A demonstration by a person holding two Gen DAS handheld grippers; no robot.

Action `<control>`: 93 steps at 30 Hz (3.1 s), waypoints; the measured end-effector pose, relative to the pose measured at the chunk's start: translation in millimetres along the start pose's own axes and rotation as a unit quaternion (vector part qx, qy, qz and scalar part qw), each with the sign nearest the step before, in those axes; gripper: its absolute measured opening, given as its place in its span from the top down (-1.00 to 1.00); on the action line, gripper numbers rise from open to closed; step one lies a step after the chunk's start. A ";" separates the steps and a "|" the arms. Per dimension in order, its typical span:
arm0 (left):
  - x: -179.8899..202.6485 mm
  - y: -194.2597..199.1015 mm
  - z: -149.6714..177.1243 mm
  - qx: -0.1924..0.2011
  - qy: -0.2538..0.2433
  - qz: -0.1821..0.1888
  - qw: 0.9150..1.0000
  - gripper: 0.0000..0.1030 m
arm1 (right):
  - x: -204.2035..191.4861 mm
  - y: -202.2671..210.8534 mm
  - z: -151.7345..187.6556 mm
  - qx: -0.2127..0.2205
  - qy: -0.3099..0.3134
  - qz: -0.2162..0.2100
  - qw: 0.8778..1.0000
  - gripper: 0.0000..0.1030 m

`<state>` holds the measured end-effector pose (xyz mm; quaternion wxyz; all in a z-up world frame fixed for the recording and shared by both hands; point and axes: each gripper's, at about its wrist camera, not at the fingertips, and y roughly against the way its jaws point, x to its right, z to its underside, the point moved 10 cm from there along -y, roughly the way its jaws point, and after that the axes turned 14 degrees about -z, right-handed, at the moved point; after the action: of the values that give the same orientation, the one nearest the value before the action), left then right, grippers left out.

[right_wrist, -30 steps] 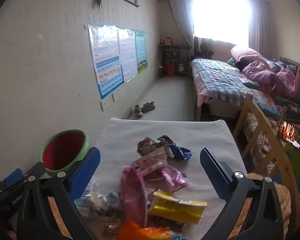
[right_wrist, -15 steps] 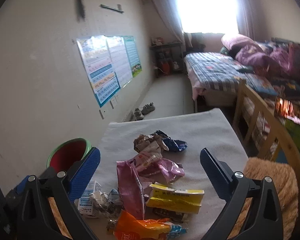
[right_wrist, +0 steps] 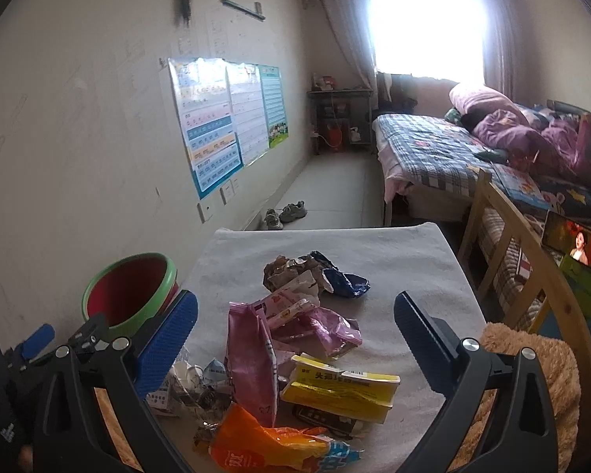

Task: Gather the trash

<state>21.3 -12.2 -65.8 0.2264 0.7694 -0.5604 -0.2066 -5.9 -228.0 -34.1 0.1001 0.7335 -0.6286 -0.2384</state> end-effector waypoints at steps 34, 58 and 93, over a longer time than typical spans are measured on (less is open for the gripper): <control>8.6 12.3 -7.0 0.025 -0.018 0.009 0.999 -0.89 | -8.1 0.2 3.8 -0.001 0.023 -0.003 1.000 -0.86; 10.7 21.3 -15.4 0.044 -0.038 0.011 0.998 -0.90 | -1.4 12.5 -13.6 0.004 0.067 0.016 0.998 -0.86; 16.4 -59.1 84.4 -0.231 -0.082 0.031 0.969 -0.66 | 4.6 -65.2 111.8 -0.282 0.005 -0.092 0.955 0.90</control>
<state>23.2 -21.8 -169.6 0.3575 0.6588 -0.5378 -0.3859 -1.6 -203.1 -161.1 0.2838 0.7311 -0.4651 -0.4106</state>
